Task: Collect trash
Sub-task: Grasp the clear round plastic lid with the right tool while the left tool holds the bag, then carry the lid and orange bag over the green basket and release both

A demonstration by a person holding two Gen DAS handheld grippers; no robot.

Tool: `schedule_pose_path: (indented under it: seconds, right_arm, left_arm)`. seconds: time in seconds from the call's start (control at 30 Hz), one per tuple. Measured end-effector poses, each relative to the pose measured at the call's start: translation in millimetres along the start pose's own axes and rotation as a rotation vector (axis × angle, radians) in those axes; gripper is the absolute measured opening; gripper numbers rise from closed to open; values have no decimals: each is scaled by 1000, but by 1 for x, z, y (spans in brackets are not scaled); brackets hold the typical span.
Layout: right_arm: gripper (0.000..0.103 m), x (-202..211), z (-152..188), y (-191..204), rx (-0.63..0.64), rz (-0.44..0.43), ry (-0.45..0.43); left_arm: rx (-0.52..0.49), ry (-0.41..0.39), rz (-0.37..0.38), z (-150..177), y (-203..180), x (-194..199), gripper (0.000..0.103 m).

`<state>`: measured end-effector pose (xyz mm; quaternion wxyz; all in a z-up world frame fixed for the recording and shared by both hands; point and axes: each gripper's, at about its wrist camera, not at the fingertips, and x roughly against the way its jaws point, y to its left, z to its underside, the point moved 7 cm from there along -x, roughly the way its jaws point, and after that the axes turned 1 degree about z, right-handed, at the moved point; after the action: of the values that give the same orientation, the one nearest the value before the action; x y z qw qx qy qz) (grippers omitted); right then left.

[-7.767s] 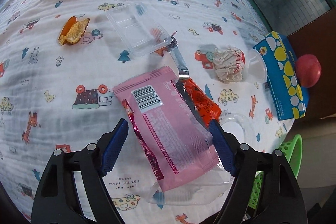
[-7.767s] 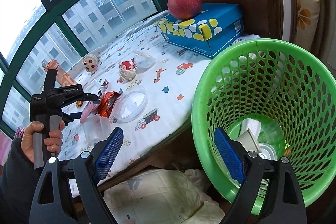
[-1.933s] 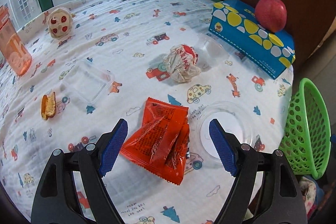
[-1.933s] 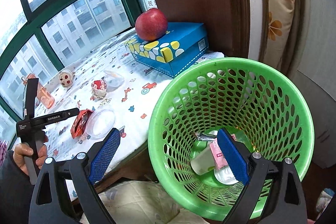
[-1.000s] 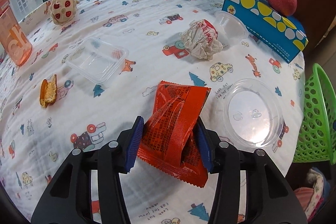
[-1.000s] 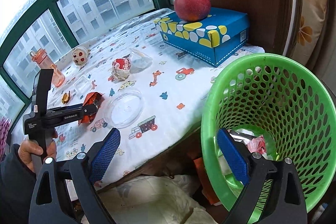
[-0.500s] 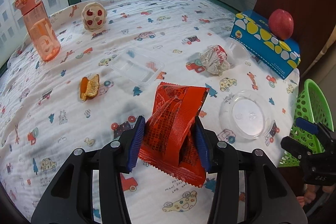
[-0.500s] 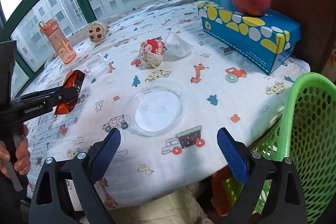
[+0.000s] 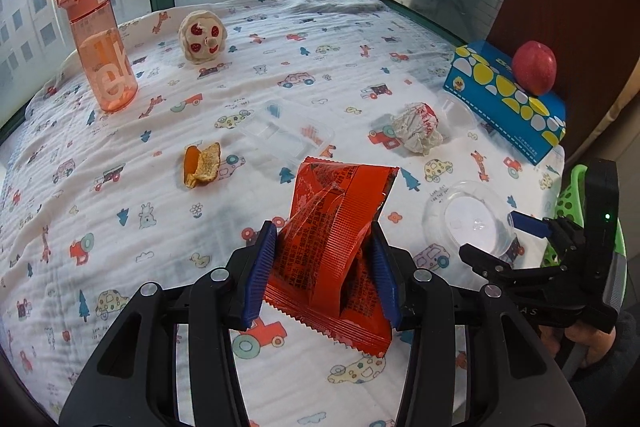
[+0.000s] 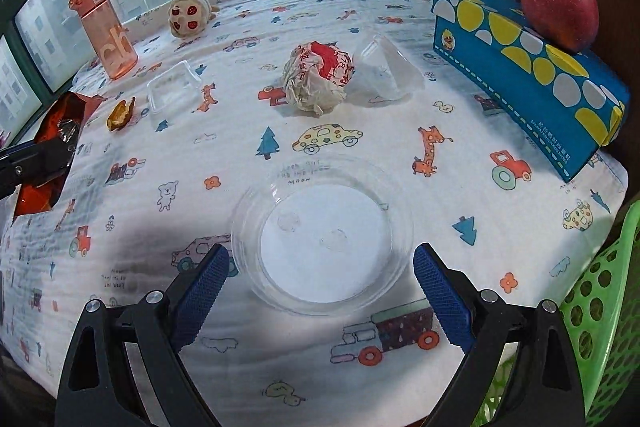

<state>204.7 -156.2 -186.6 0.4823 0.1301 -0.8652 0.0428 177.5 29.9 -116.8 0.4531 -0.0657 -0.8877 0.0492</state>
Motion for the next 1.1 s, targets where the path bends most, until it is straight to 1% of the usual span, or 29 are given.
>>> schedule_pose_path:
  seconds: [0.1,0.23,0.47,0.63,0.87,1.1]
  right_arm:
    - [90,-7,-2,1,7,5,8]
    - [90,-11,-4,5,42,35,3]
    - [89,-8,-5,6,24,27,-7]
    - [89,13,-3,5,8,11,-38]
    - [89,55,1,-3,-27,1,-96]
    - [89,93,14,-32,-88,33,-137]
  left_arm:
    - [3,2,0,1,1,-1,46]
    - [11,6,0,2,4,-1,46]
    - [14,8,-2,3,7,-2,46]
    - [6,-2,2,1,2,2,46]
    - [-24,-20,24,-2,-25,12,46]
    - [-71,-39,63,-8,-62,19,46]
